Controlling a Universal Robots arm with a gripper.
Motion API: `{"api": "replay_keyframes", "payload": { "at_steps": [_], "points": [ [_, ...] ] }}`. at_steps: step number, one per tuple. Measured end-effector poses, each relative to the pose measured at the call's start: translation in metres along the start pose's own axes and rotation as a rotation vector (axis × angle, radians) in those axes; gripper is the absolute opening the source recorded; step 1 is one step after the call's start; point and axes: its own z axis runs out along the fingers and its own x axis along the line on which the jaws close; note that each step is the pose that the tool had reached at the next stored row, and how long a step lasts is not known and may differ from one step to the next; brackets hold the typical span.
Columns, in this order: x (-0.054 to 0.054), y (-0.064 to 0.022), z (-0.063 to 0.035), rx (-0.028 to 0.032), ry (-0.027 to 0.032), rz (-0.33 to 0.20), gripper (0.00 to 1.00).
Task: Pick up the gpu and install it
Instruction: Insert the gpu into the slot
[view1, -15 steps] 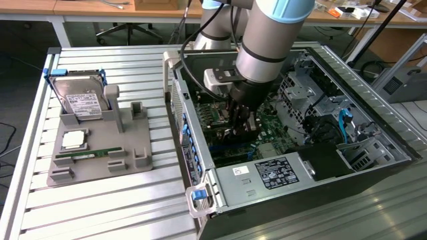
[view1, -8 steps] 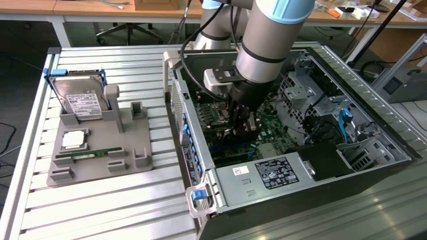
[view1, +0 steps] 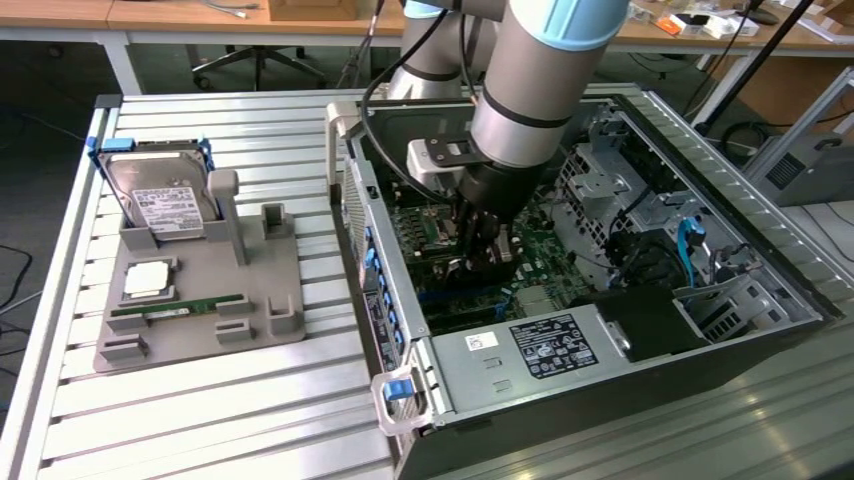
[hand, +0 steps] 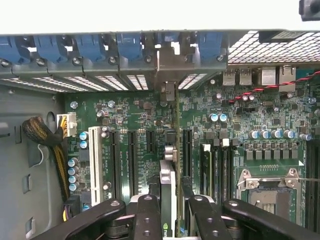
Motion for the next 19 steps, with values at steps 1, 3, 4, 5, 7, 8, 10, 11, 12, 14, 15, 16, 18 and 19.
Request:
{"api": "replay_keyframes", "payload": {
  "at_steps": [1, 3, 4, 5, 7, 8, 10, 11, 12, 14, 15, 16, 18, 19],
  "points": [
    [0.0, 0.0, 0.0008, -0.0001, -0.0002, 0.0, 0.27],
    [0.0, 0.0, 0.0007, -0.0004, 0.0003, -0.002, 0.27],
    [0.0001, 0.0, 0.0007, -0.0005, 0.0005, -0.002, 0.27],
    [0.0001, 0.0, 0.0007, -0.0006, 0.0006, -0.003, 0.27],
    [0.0, -0.0001, -0.0006, -0.0002, -0.0001, -0.005, 0.27],
    [0.0, 0.0, -0.0022, 0.0002, -0.0002, -0.005, 0.27],
    [0.0, 0.0, -0.0053, 0.0007, 0.0006, -0.005, 0.27],
    [0.0, 0.0, -0.0056, 0.0009, 0.0004, -0.005, 0.27],
    [-0.0001, 0.0001, -0.0056, 0.0009, 0.0001, -0.005, 0.27],
    [0.0, 0.0, -0.0019, -0.0011, -0.0088, -0.006, 0.27],
    [0.0, -0.0006, -0.0019, -0.001, -0.0029, -0.004, 0.27],
    [0.0, -0.0019, -0.0019, -0.0009, -0.0029, -0.004, 0.27],
    [-0.0001, -0.0027, -0.0016, -0.0007, 0.0087, -0.004, 0.27],
    [-0.0003, -0.003, -0.0016, -0.0008, 0.0112, -0.004, 0.27]
  ]
}}
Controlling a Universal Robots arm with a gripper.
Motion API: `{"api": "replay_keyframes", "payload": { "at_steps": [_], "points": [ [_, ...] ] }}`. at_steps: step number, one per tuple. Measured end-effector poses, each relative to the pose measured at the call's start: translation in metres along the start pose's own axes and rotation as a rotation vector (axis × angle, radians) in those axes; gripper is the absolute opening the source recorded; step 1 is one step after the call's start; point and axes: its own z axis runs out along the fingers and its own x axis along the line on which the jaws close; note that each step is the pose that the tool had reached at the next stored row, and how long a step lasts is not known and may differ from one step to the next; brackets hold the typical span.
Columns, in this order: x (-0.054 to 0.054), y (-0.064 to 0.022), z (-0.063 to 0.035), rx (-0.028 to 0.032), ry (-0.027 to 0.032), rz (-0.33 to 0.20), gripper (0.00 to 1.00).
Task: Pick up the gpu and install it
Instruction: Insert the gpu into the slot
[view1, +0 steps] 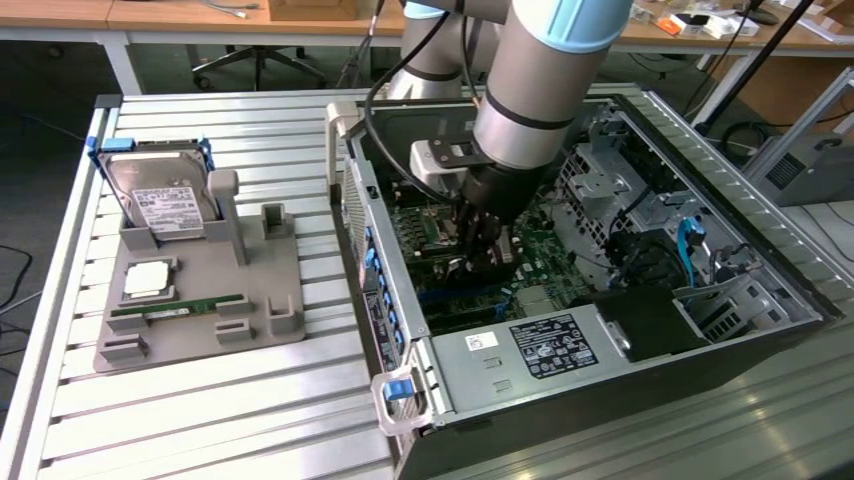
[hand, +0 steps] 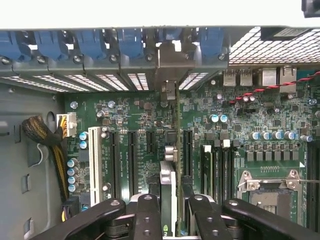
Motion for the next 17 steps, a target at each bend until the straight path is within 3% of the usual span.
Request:
{"api": "replay_keyframes", "payload": {
  "at_steps": [5, 11, 14, 17],
  "points": [
    [-0.0022, -0.0029, 0.0, -0.0005, 0.0122, 0.0, 0.27],
    [-0.0038, -0.0045, 0.0004, -0.0005, 0.0177, 0.0, 0.27],
    [-0.0038, -0.0044, 0.0009, -0.0007, 0.0267, 0.0, 0.27],
    [-0.0036, -0.0042, 0.0014, -0.0002, 0.0413, -0.001, 0.27]
  ]
}}
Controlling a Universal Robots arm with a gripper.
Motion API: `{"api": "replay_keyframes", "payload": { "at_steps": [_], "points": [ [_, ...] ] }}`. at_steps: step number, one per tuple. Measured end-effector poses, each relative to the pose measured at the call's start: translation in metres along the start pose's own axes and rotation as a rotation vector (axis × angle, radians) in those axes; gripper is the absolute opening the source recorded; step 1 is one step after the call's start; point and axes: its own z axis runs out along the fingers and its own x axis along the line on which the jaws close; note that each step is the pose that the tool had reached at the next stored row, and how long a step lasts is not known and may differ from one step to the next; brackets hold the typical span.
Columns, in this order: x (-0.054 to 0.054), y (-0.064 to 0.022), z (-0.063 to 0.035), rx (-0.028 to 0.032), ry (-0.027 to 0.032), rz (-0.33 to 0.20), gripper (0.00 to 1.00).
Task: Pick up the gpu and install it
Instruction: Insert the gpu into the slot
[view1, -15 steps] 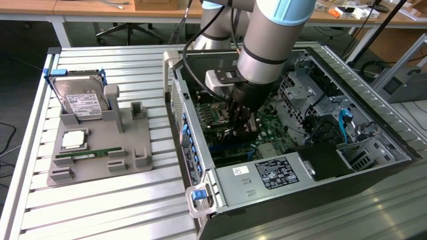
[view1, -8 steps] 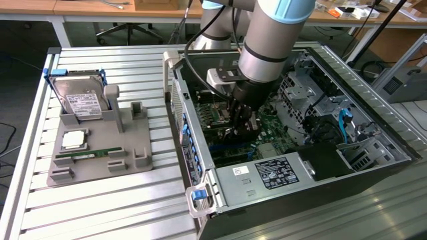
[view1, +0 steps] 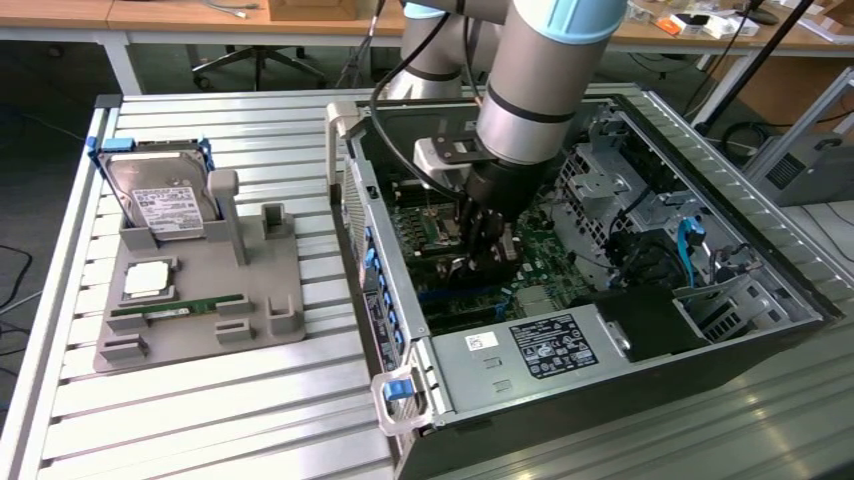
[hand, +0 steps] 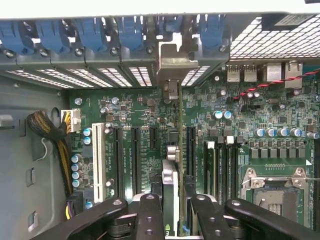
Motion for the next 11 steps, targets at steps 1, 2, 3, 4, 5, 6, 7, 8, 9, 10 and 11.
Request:
{"api": "replay_keyframes", "payload": {
  "at_steps": [1, 2, 3, 4, 5, 6, 7, 8, 9, 10, 11],
  "points": [
    [0.0, 0.0001, 0.0001, 0.0001, 0.0048, 0.0, 0.27],
    [0.0001, 0.0001, 0.0001, 0.0002, 0.0105, 0.0, 0.27],
    [0.0001, 0.0001, 0.0002, 0.0003, 0.0136, 0.0, 0.27],
    [0.0001, 0.0001, 0.0003, 0.0002, 0.0154, 0.0, 0.27],
    [0.0001, 0.0001, 0.0004, 0.0002, 0.0177, 0.0, 0.27],
    [0.0001, 0.0001, 0.0005, 0.0002, 0.0203, 0.0, 0.27],
    [0.0, 0.0001, 0.0007, 0.0002, 0.0234, 0.0, 0.27],
    [0.0, 0.0001, 0.0009, 0.0003, 0.0259, 0.0, 0.27],
    [0.0001, 0.0002, 0.0012, 0.0003, 0.0285, 0.0, 0.27],
    [0.0, 0.0004, 0.0015, 0.0005, 0.0304, 0.0, 0.27],
    [0.0, 0.0006, 0.0017, 0.0006, 0.0325, 0.0, 0.27]
  ]
}}
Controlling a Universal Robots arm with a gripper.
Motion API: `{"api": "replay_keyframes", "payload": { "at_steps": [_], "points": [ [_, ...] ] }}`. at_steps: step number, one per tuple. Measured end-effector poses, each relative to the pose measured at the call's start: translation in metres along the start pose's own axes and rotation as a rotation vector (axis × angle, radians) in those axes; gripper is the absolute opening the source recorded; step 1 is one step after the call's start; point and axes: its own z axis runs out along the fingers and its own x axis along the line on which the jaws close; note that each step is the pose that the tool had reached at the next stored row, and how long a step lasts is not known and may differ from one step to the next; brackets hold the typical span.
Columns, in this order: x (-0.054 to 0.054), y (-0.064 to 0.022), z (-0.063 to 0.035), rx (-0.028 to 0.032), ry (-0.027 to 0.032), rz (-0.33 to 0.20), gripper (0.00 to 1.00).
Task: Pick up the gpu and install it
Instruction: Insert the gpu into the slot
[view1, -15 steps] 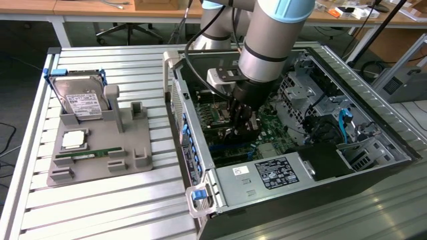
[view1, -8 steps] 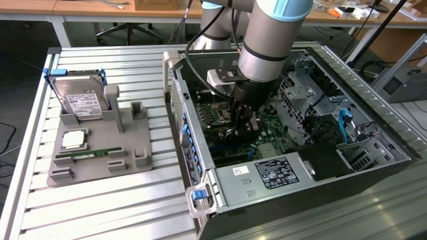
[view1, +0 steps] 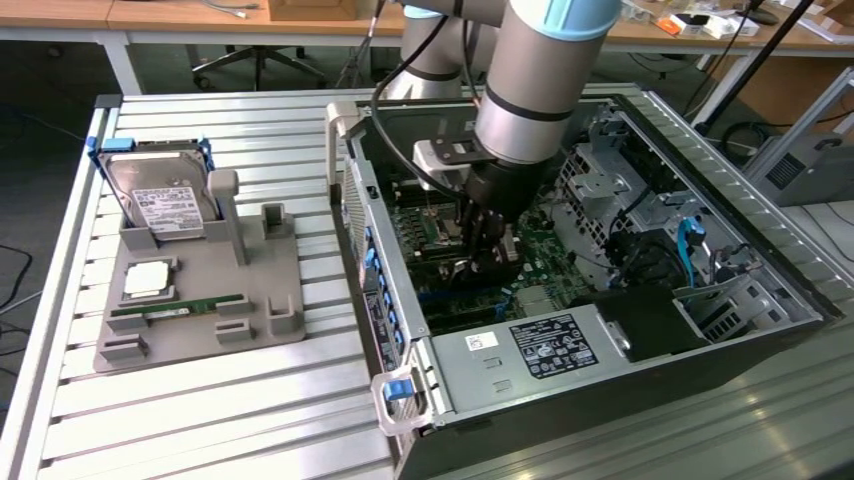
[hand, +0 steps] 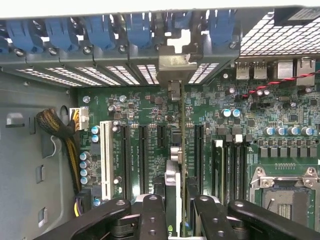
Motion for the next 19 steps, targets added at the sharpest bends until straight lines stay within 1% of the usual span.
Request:
{"api": "replay_keyframes", "payload": {
  "at_steps": [2, 4, 9, 13, 15, 16, 17, 19],
  "points": [
    [0.0, 0.0008, 0.0004, 0.0, 0.0059, 0.0, 0.27],
    [-0.002, 0.001, 0.0003, -0.0002, 0.0075, 0.0, 0.27],
    [-0.007, 0.0012, 0.0003, 0.0001, 0.0063, 0.0, 0.27],
    [-0.007, 0.0025, 0.0004, 0.0, 0.0008, 0.0, 0.27],
    [-0.007, 0.0053, 0.0006, 0.0003, -0.0018, 0.0, 0.27],
    [-0.007, 0.0084, 0.0008, -0.0002, -0.0024, 0.0, 0.27],
    [-0.007, 0.0115, 0.0011, 0.0007, -0.0031, 0.0, 0.27],
    [-0.007, 0.0127, 0.0007, 0.0001, -0.0022, 0.0, 0.27]
  ]
}}
